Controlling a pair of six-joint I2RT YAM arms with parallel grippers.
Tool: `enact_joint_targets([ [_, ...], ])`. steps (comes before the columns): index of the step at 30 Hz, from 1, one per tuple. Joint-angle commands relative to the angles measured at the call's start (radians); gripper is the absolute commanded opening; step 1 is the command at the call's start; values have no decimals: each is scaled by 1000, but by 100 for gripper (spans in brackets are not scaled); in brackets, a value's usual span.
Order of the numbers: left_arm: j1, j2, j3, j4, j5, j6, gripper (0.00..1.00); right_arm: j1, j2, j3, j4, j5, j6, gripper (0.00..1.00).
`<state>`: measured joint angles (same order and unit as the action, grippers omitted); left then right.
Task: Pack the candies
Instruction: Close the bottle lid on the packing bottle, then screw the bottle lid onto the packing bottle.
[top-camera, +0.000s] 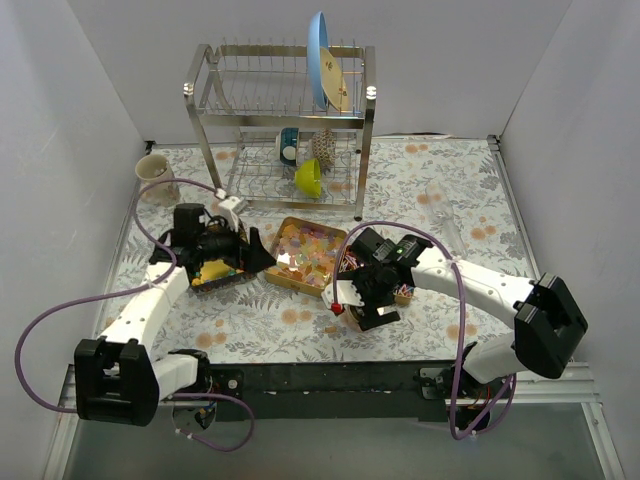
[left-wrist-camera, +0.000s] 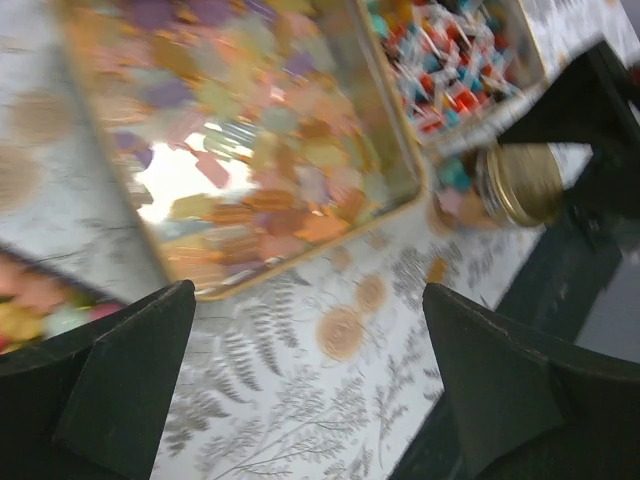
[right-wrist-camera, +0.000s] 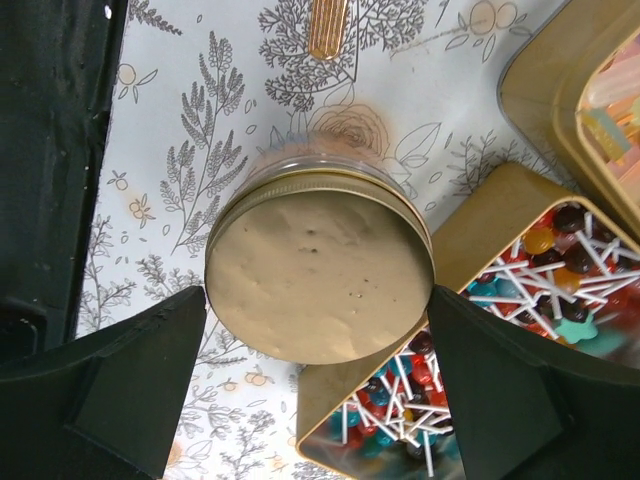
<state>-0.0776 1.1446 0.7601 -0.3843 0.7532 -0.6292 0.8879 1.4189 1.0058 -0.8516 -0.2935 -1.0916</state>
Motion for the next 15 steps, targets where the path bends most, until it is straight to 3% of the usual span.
enact_joint_targets([
  [1,-181,-52,-51,4,49,88,98,-7,-55,7,-52,8,62,98],
  [10,-439,-9,-152,183,-23,34,98,-17,-52,7,-58,77,113,98],
  [11,-508,-19,-174,206,-46,33,98,-29,-67,7,-73,89,119,98],
  [15,-709,-30,-240,384,-184,-3,98,-200,-109,45,-142,48,125,98],
])
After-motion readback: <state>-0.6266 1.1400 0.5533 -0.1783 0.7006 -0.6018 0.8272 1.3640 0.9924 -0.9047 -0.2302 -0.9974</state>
